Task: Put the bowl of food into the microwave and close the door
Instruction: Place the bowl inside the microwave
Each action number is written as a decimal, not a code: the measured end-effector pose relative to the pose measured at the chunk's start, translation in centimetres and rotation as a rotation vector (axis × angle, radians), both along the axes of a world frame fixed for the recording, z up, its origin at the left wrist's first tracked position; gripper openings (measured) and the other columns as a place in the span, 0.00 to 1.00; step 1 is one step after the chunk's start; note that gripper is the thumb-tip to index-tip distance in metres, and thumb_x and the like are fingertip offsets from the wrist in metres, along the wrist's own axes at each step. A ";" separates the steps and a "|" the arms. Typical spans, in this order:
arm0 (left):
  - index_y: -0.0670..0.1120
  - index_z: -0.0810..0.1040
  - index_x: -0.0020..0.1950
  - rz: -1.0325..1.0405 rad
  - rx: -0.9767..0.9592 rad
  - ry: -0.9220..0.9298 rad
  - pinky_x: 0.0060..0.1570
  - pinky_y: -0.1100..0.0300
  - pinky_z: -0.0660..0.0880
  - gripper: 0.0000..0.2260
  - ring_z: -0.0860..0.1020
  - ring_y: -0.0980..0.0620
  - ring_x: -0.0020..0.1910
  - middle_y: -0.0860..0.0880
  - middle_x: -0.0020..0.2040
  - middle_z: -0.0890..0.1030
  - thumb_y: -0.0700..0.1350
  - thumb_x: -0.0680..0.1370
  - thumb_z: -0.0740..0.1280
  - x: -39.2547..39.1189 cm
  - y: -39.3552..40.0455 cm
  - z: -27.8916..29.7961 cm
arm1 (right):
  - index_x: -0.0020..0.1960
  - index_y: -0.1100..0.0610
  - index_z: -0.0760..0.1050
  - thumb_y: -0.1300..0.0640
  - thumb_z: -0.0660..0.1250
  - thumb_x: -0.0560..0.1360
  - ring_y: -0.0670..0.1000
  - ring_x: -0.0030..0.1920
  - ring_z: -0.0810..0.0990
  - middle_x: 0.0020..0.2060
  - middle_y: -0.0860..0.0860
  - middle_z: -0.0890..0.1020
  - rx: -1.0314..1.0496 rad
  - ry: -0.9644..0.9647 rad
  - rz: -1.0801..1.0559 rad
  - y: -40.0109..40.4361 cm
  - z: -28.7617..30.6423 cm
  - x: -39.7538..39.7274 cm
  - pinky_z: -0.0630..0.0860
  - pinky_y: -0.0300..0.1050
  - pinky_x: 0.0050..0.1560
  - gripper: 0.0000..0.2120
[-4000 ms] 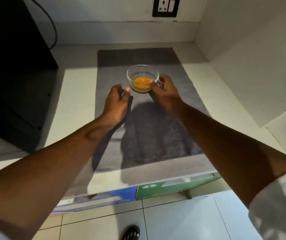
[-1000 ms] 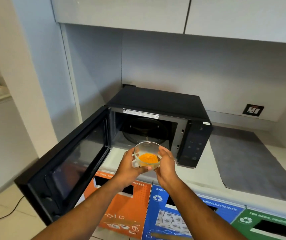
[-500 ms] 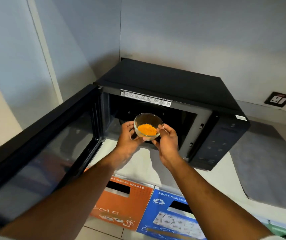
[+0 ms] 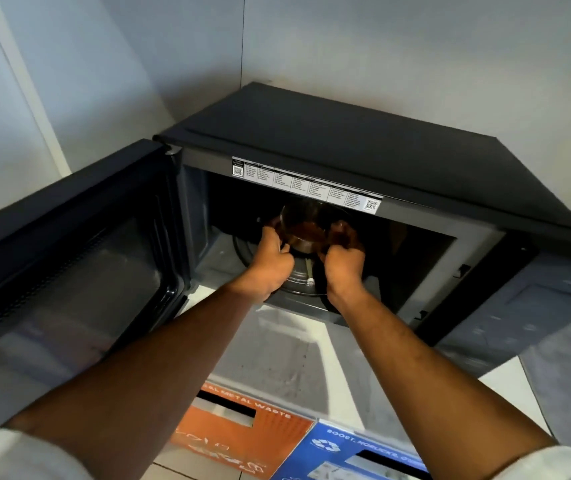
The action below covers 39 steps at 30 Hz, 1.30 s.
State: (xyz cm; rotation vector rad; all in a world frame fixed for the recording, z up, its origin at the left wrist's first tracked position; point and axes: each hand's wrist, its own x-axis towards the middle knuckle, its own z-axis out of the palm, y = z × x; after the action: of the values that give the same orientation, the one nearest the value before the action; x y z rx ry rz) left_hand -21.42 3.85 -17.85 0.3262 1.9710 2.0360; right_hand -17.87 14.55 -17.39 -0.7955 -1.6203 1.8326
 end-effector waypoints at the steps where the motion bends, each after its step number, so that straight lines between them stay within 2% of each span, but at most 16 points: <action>1: 0.41 0.64 0.68 0.002 -0.042 0.000 0.63 0.71 0.65 0.26 0.71 0.55 0.64 0.49 0.62 0.73 0.22 0.73 0.53 -0.3 0.2 -0.3 | 0.69 0.54 0.77 0.62 0.61 0.83 0.56 0.60 0.83 0.59 0.55 0.84 0.002 0.003 0.003 0.1 -0.1 -0.3 0.80 0.58 0.65 0.16; 3: 0.44 0.66 0.60 0.034 -0.149 0.035 0.47 0.79 0.68 0.18 0.75 0.56 0.51 0.50 0.50 0.75 0.27 0.75 0.57 -0.7 0.4 -0.5 | 0.68 0.54 0.77 0.60 0.62 0.83 0.57 0.60 0.83 0.59 0.55 0.84 0.004 0.012 0.006 0.3 -0.3 -0.7 0.80 0.58 0.65 0.15; 4: 0.44 0.67 0.58 0.052 -0.181 0.058 0.42 0.79 0.69 0.15 0.75 0.56 0.47 0.51 0.46 0.75 0.28 0.76 0.58 -1.0 0.5 -0.5 | 0.67 0.54 0.77 0.58 0.62 0.84 0.57 0.60 0.83 0.58 0.55 0.84 0.005 0.016 0.004 0.4 -0.3 -1.0 0.80 0.58 0.65 0.13; 5: 0.43 0.68 0.60 0.054 -0.190 0.070 0.45 0.77 0.70 0.16 0.75 0.53 0.48 0.49 0.47 0.76 0.29 0.76 0.58 -1.1 0.6 -0.4 | 0.66 0.54 0.78 0.55 0.62 0.84 0.56 0.59 0.83 0.57 0.55 0.84 0.015 0.015 0.003 0.5 -0.4 -1.2 0.80 0.57 0.64 0.12; 7: 0.42 0.67 0.69 0.035 -0.172 0.088 0.60 0.63 0.72 0.23 0.75 0.50 0.59 0.45 0.58 0.78 0.28 0.75 0.59 -1.4 0.9 0.0 | 0.61 0.53 0.79 0.52 0.61 0.85 0.56 0.57 0.84 0.55 0.55 0.84 0.041 0.011 0.006 0.7 -0.2 -1.7 0.81 0.54 0.61 0.10; 9: 0.44 0.65 0.74 0.023 -0.180 0.120 0.65 0.58 0.69 0.28 0.72 0.52 0.64 0.46 0.64 0.76 0.28 0.75 0.60 -1.6 1.1 0.2 | 0.57 0.51 0.78 0.52 0.61 0.84 0.55 0.54 0.83 0.52 0.53 0.84 0.073 0.003 0.006 1.0 -0.1 -2.1 0.80 0.52 0.58 0.08; 12: 0.45 0.65 0.75 0.030 -0.206 0.149 0.63 0.63 0.65 0.29 0.70 0.55 0.63 0.51 0.62 0.73 0.29 0.75 0.61 -2.0 1.2 0.0 | 0.57 0.53 0.78 0.53 0.61 0.84 0.56 0.56 0.83 0.55 0.56 0.84 0.123 -0.020 0.026 1.0 -0.2 -2.3 0.79 0.52 0.61 0.08; 18: 0.45 0.71 0.69 0.014 -0.275 0.098 0.55 0.60 0.67 0.24 0.74 0.52 0.55 0.48 0.54 0.76 0.31 0.75 0.61 -2.6 1.9 0.1 | 0.55 0.52 0.79 0.53 0.63 0.83 0.57 0.59 0.83 0.54 0.54 0.84 0.086 -0.059 0.069 1.5 0.3 -2.3 0.79 0.53 0.63 0.07; 21: 0.45 0.73 0.67 -0.025 -0.312 0.071 0.53 0.60 0.69 0.22 0.75 0.50 0.53 0.47 0.52 0.77 0.31 0.74 0.61 -2.2 1.7 0.6 | 0.62 0.58 0.79 0.54 0.62 0.84 0.59 0.61 0.81 0.60 0.58 0.83 0.092 -0.097 0.071 1.5 0.4 -2.1 0.77 0.56 0.67 0.12; 23: 0.43 0.73 0.64 -0.035 -0.316 0.061 0.52 0.60 0.70 0.21 0.76 0.49 0.53 0.45 0.51 0.78 0.29 0.74 0.60 -1.6 1.4 0.9 | 0.60 0.59 0.78 0.54 0.60 0.84 0.60 0.61 0.81 0.59 0.60 0.83 0.093 -0.133 0.053 1.4 0.5 -1.7 0.77 0.59 0.66 0.12; 26: 0.40 0.70 0.65 -0.027 -0.294 0.048 0.58 0.58 0.71 0.21 0.75 0.46 0.59 0.41 0.56 0.77 0.27 0.73 0.59 0.1 0.1 1.6 | 0.57 0.58 0.79 0.54 0.59 0.84 0.60 0.55 0.83 0.54 0.59 0.83 0.060 -0.169 -0.007 1.0 0.8 -0.1 0.81 0.58 0.60 0.11; 29: 0.39 0.61 0.75 -0.011 -0.235 0.061 0.74 0.52 0.64 0.32 0.69 0.45 0.71 0.40 0.68 0.72 0.23 0.71 0.57 1.9 -1.7 2.6 | 0.55 0.56 0.79 0.59 0.60 0.83 0.59 0.53 0.83 0.50 0.56 0.83 0.026 -0.171 -0.018 0.4 0.8 1.8 0.81 0.54 0.55 0.09; 31: 0.41 0.57 0.78 0.010 -0.244 0.066 0.76 0.49 0.62 0.36 0.66 0.45 0.75 0.40 0.73 0.69 0.22 0.71 0.57 3.4 -3.2 3.7 | 0.56 0.57 0.79 0.60 0.61 0.84 0.57 0.55 0.81 0.51 0.54 0.83 0.022 -0.160 -0.012 -0.1 1.3 3.4 0.76 0.48 0.53 0.08; 33: 0.45 0.54 0.80 0.044 -0.281 0.042 0.77 0.51 0.60 0.38 0.63 0.46 0.77 0.43 0.77 0.65 0.23 0.72 0.57 4.7 -4.5 4.9 | 0.66 0.58 0.75 0.57 0.62 0.84 0.53 0.57 0.79 0.56 0.52 0.81 0.042 -0.169 0.017 -1.0 2.1 5.1 0.71 0.44 0.56 0.12; 35: 0.45 0.53 0.81 0.070 -0.360 0.041 0.74 0.60 0.60 0.38 0.62 0.46 0.77 0.44 0.79 0.62 0.24 0.74 0.57 5.9 -5.6 5.8 | 0.70 0.56 0.74 0.55 0.63 0.84 0.50 0.58 0.77 0.56 0.48 0.79 0.074 -0.205 0.048 -1.5 2.6 6.5 0.69 0.43 0.58 0.15; 39: 0.40 0.55 0.80 0.003 -0.575 0.179 0.78 0.54 0.56 0.35 0.58 0.43 0.79 0.40 0.80 0.57 0.26 0.74 0.58 10.3 -8.8 9.2 | 0.68 0.57 0.78 0.56 0.66 0.82 0.53 0.60 0.80 0.60 0.51 0.83 0.088 -0.234 0.086 -3.3 5.4 10.9 0.74 0.49 0.66 0.15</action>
State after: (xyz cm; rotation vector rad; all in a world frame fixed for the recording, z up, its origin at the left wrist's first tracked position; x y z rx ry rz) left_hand -11.10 -4.92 -8.61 0.3777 2.5476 1.3857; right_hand -7.01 11.21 -11.96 -0.9428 -1.8955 1.7652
